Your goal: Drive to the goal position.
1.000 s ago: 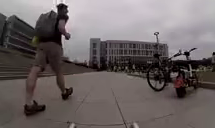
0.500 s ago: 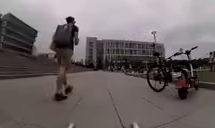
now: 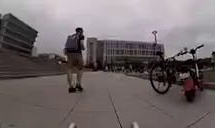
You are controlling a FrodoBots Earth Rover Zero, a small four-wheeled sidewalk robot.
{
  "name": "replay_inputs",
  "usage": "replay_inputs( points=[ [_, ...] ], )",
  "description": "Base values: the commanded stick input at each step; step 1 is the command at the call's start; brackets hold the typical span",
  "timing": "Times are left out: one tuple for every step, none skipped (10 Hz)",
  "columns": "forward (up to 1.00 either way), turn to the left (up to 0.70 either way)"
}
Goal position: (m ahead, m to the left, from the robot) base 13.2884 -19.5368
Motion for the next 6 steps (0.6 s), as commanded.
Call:
replay_inputs(
  points=[
    [0.45,-0.03],
    [0.45,0.0],
    [0.45,0.0],
    [0.45,0.0],
    [0.45,0.0],
    [0.45,0.0]
  ],
)
